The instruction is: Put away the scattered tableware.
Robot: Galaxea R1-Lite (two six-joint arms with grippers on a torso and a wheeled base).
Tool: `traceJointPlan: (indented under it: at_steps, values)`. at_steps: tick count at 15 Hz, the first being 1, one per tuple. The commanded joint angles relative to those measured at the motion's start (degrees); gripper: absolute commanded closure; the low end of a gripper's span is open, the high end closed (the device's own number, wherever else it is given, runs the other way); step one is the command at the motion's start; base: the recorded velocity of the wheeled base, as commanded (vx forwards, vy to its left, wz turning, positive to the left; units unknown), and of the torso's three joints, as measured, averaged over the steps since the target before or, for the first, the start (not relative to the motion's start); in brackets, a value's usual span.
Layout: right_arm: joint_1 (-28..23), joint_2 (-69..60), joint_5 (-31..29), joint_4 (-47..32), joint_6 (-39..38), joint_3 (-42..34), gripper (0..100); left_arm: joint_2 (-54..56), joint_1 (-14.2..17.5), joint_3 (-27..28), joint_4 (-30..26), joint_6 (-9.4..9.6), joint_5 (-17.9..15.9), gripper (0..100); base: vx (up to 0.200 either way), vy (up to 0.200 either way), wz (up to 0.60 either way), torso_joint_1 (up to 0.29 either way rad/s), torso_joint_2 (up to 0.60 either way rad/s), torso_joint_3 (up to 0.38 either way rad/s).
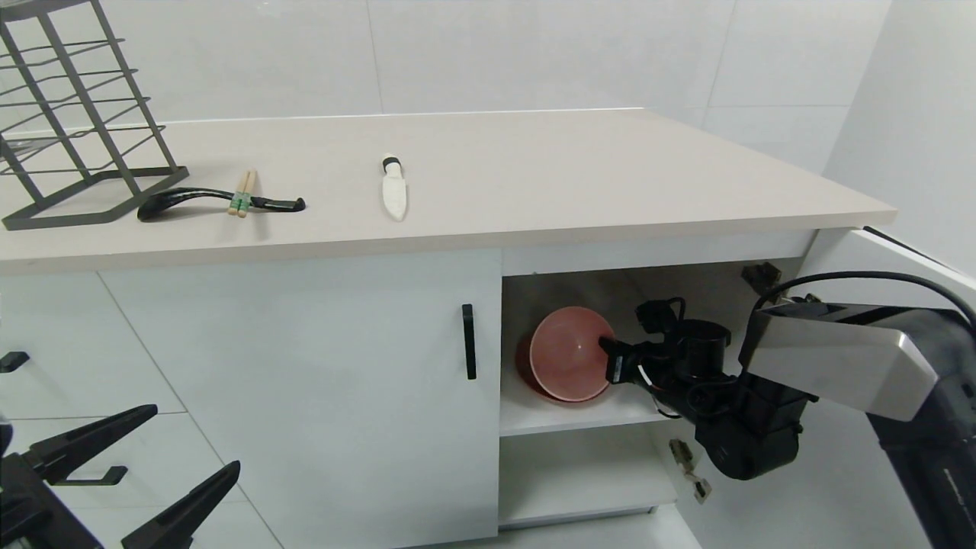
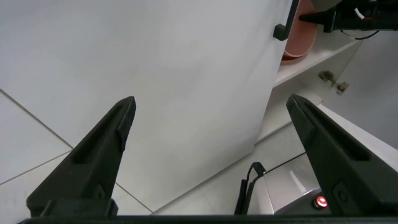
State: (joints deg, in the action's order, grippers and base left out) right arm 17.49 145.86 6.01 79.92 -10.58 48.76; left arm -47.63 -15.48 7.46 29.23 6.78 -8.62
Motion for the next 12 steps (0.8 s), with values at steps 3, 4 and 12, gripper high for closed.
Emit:
traceJointPlan:
  at_steps: [3, 4, 12]
  values:
    - [-0.1, 0.8, -1.4, 0.1, 0.1, -0.5, 100, -0.3, 0.0, 0.0, 0.0, -0.01, 0.0, 0, 0.000, 0.000, 0.00, 0.000, 0.00, 0.000]
    - [-0.1, 1.2, -1.9, 0.1, 0.7, -0.5, 100, -0.3, -0.1, 0.0, 0.0, -0.01, 0.0, 0, 0.000, 0.000, 0.00, 0.000, 0.00, 0.000]
    - [0.3, 1.0, -1.3, 2.2, 2.4, -0.6, 0, -0.3, -0.1, 0.0, 0.0, -0.01, -0.1, 0, 0.000, 0.000, 0.00, 0.000, 0.00, 0.000]
